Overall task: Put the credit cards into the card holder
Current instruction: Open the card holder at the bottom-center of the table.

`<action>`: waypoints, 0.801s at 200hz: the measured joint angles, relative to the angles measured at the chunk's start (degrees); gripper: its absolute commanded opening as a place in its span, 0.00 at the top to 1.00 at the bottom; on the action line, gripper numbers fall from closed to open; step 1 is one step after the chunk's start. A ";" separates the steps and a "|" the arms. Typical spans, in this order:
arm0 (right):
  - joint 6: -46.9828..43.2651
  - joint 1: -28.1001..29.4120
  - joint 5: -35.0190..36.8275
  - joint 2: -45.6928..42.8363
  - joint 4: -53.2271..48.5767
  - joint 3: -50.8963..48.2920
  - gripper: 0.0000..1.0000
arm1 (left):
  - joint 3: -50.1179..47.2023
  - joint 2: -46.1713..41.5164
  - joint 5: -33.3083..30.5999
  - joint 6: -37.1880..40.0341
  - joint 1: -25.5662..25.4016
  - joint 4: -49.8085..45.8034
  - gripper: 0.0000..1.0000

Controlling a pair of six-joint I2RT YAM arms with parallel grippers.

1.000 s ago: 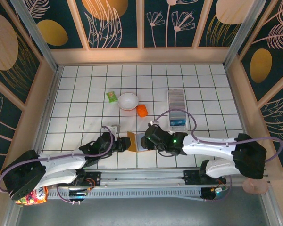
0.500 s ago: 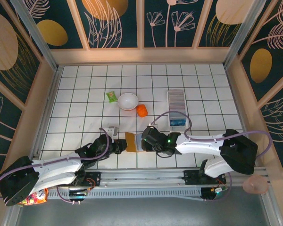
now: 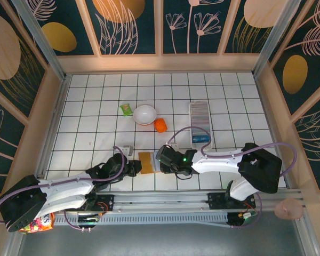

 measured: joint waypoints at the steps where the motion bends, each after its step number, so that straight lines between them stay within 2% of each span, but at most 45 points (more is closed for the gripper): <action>1: 0.02 0.00 0.04 0.02 -0.02 0.02 0.68 | -0.02 0.00 -0.02 0.00 0.00 0.00 0.83; 65: 0.79 0.92 1.05 0.02 -0.15 2.10 0.62 | -0.48 0.02 0.17 -0.04 0.00 0.20 0.85; 95: 0.90 1.20 1.53 0.02 -0.52 2.38 0.56 | -0.48 0.20 0.17 -0.04 0.00 0.39 0.86; 160: 0.96 1.22 1.53 2.91 -0.52 2.84 0.55 | -0.50 0.37 0.39 -0.02 0.00 0.42 0.88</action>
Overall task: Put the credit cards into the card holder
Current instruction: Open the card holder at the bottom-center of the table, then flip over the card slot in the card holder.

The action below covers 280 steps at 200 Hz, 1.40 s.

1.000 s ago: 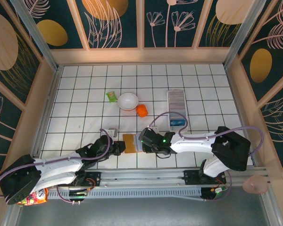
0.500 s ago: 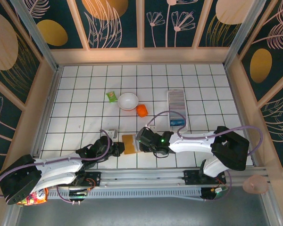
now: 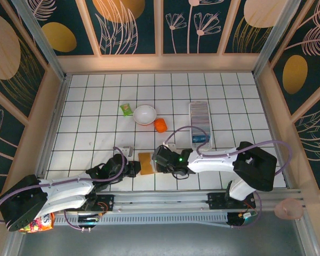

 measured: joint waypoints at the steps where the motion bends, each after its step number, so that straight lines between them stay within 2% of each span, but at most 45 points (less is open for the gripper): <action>1: 0.00 0.00 0.00 0.00 0.02 0.00 0.55 | 0.00 0.00 0.00 0.00 0.00 0.00 0.88; 161: 0.85 0.00 -4.96 1.70 10.40 -0.37 0.53 | -0.50 1.44 1.05 -0.22 0.00 2.27 0.91; 280: 4.98 1.25 1.66 -3.23 1.84 -0.46 0.54 | -0.52 1.49 1.07 -0.24 0.00 2.54 0.93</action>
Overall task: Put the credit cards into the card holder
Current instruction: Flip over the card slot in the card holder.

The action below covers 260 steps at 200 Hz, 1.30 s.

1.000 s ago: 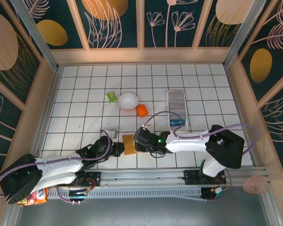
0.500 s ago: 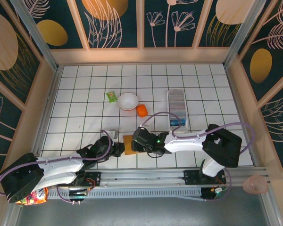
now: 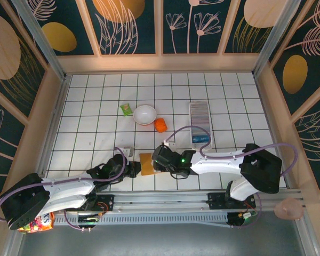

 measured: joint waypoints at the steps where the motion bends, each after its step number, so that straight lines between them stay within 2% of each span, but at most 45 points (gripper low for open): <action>1: 0.04 0.00 0.02 0.00 -0.04 -0.04 0.54 | 0.00 0.00 0.00 0.00 0.00 0.00 0.93; 85: 0.81 0.81 0.74 5.75 -0.11 1.73 0.53 | -0.50 -0.17 0.22 0.00 0.00 0.28 0.94; 260: 4.48 1.33 -6.21 7.08 18.91 -1.66 0.54 | -2.25 1.25 0.22 -0.83 0.00 3.96 0.95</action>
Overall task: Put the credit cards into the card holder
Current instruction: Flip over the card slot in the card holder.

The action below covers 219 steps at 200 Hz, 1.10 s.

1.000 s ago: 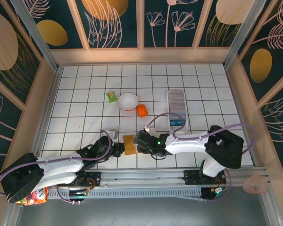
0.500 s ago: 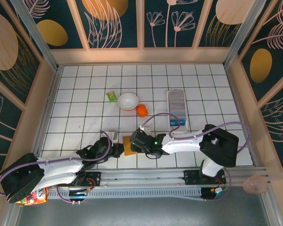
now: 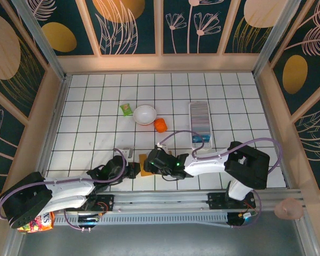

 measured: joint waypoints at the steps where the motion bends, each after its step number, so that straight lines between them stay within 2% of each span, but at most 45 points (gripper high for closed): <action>1: 0.02 0.04 0.00 0.00 0.11 0.00 0.54 | -0.02 0.00 -0.02 0.00 0.00 0.02 0.95; 50: 0.55 1.73 0.68 -0.46 6.43 -0.98 0.54 | -1.03 -0.02 -0.13 -0.90 0.00 1.49 0.95; 90: -1.66 3.23 3.17 -5.18 10.73 -2.21 0.54 | -1.22 0.00 -0.26 -1.55 0.00 1.88 0.95; 145: -3.87 8.41 14.75 -16.92 1.95 2.16 0.55 | -1.38 0.94 -0.46 -1.99 0.00 2.93 0.94; 161: -2.64 8.07 17.94 -19.26 -2.19 1.81 0.57 | -1.38 0.46 -0.44 -1.95 0.00 2.73 0.87; 185: -2.32 6.49 20.90 -21.24 -7.91 -0.04 0.56 | 0.74 -2.27 -1.53 -2.43 -0.28 -2.69 0.61; 205: -7.06 4.50 21.99 -23.06 -11.15 -1.01 0.55 | 4.09 -5.16 -5.11 -2.38 -0.26 -10.47 0.49; 219: -12.37 2.71 22.45 -25.09 -12.61 -0.72 0.54 | 5.22 -7.72 -7.50 -2.80 -0.26 -14.40 0.45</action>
